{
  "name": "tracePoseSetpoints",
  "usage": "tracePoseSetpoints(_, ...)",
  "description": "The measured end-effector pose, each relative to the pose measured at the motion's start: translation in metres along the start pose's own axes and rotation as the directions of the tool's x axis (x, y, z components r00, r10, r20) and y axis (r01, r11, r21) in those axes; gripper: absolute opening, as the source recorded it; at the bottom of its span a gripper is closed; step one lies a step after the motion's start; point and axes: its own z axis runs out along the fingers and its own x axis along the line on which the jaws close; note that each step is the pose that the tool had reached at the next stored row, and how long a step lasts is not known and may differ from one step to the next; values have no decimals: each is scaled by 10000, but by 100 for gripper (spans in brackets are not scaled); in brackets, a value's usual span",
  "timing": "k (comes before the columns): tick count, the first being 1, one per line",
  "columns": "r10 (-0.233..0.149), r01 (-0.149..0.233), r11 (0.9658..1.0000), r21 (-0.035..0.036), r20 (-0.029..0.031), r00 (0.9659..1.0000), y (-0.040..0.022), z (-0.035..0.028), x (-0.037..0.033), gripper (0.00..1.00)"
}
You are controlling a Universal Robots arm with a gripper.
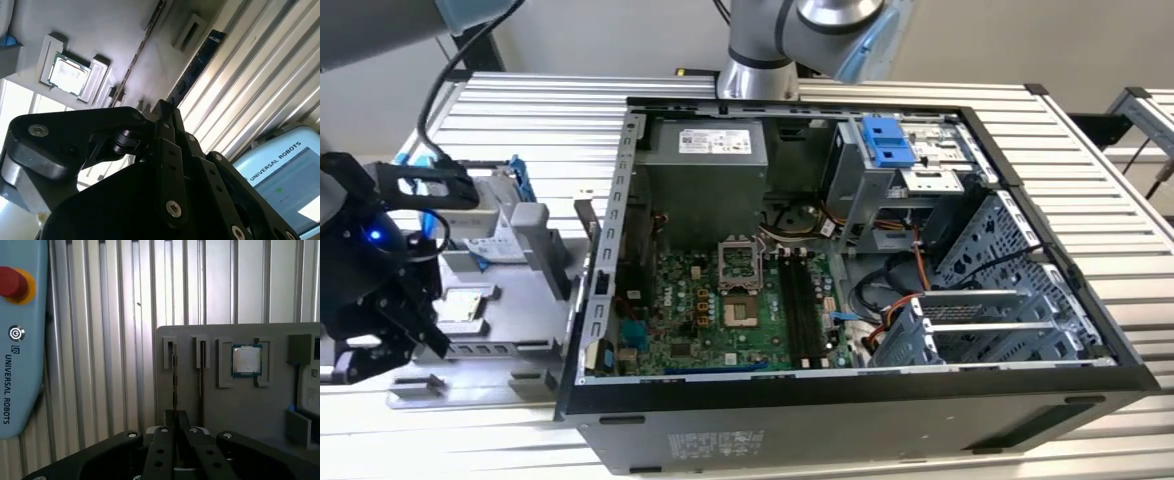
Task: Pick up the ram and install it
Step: 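Pick up the ram and move it above insertion slot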
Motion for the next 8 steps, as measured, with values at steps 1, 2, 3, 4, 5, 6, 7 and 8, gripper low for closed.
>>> tracePoseSetpoints(1,0,0,10000,0,-1,10000,0,-27,0,0)
tracePoseSetpoints(2,0,0,10000,1,-3,10000,0,-49,0,0)
tracePoseSetpoints(3,0,0,10000,0,-5,10000,0,-71,0,0)
tracePoseSetpoints(4,-1,1,10000,1,-10,10000,0,-90,1,0)
tracePoseSetpoints(5,-2,2,10000,1,-17,10000,0,-105,1,0)
tracePoseSetpoints(6,-1,1,10000,0,-24,10000,0,-119,1,0)
tracePoseSetpoints(7,-1,1,10000,1,-27,10000,0,-129,1,0)
tracePoseSetpoints(8,0,0,10000,1,-29,10000,0,-134,1,0)
